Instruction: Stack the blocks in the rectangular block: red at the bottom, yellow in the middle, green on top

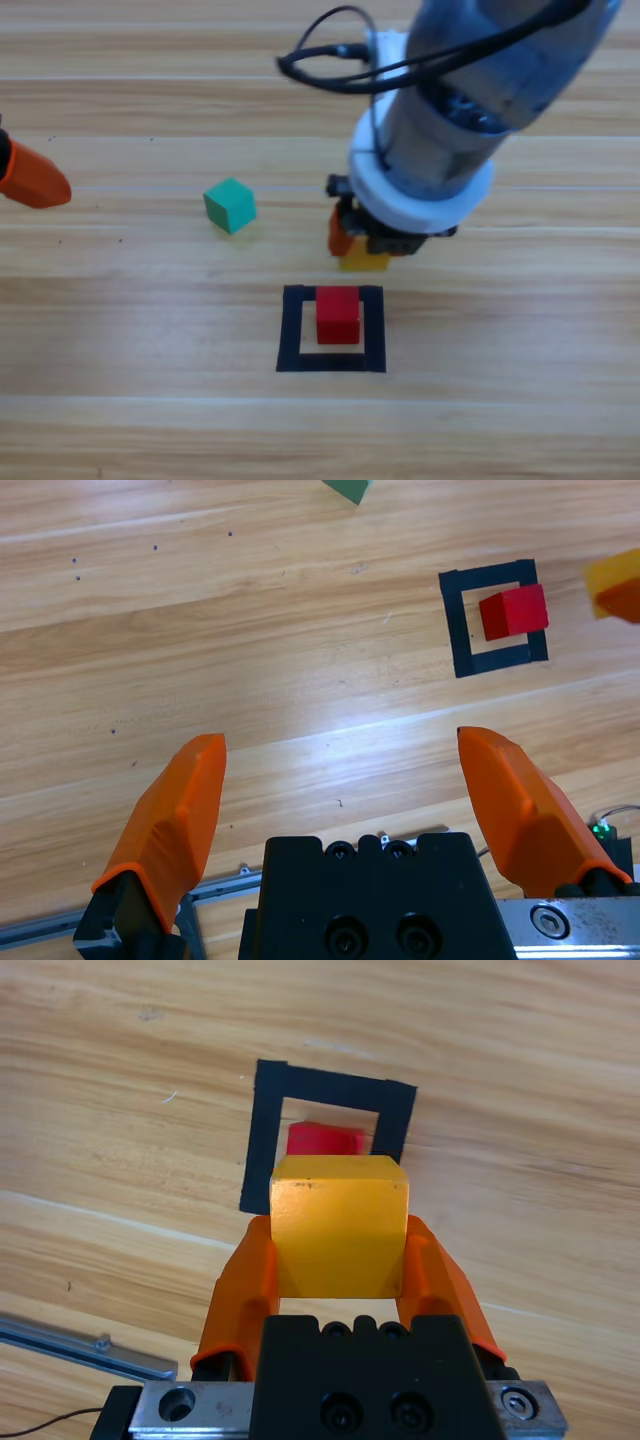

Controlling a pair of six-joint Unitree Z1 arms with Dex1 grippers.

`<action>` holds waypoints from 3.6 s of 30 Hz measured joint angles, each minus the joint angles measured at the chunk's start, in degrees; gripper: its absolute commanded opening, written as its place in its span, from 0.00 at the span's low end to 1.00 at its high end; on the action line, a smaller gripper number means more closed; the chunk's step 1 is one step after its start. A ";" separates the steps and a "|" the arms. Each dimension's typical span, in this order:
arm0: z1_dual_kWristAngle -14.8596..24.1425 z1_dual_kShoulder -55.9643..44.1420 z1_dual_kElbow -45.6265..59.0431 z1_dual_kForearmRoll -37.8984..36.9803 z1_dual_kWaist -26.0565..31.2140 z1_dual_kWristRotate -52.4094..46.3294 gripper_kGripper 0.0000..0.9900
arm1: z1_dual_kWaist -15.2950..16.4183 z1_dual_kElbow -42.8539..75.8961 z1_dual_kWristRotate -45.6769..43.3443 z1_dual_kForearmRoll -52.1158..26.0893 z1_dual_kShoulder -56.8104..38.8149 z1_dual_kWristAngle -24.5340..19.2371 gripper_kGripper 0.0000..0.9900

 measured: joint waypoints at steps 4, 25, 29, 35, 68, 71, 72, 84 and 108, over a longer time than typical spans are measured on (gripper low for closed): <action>-0.46 -0.11 0.00 -0.01 0.00 0.00 1.00 | 1.72 -1.98 0.81 1.90 1.77 -0.36 0.19; -1.18 -0.26 0.84 -0.74 0.01 0.00 1.00 | 3.29 -8.71 3.49 4.87 10.08 -1.75 0.19; -1.18 -0.26 1.39 -0.89 0.01 0.00 1.00 | 3.30 -8.79 4.45 4.96 10.13 -2.22 0.19; -1.18 -0.26 1.42 -1.11 0.01 0.00 1.00 | 3.30 -8.79 5.18 4.99 10.13 -3.29 0.19; -1.18 -0.26 3.66 -3.08 0.01 -0.01 1.00 | 3.30 -9.05 5.50 5.01 11.43 -3.53 0.19; -1.18 -0.26 3.92 -3.09 0.01 -0.01 1.00 | 3.30 -9.05 5.53 5.01 11.43 -3.53 0.19; -1.18 -0.26 3.96 -3.09 0.01 -0.01 1.00 | 3.30 -9.05 5.53 5.01 11.43 -3.53 0.19; -1.18 -0.26 3.96 -3.09 0.01 -0.01 1.00 | 3.30 -9.05 5.62 5.01 11.82 -3.53 0.19; -1.18 -0.26 4.24 -3.59 0.01 -0.01 1.00 | 3.29 -9.13 5.62 5.01 12.36 -3.53 0.20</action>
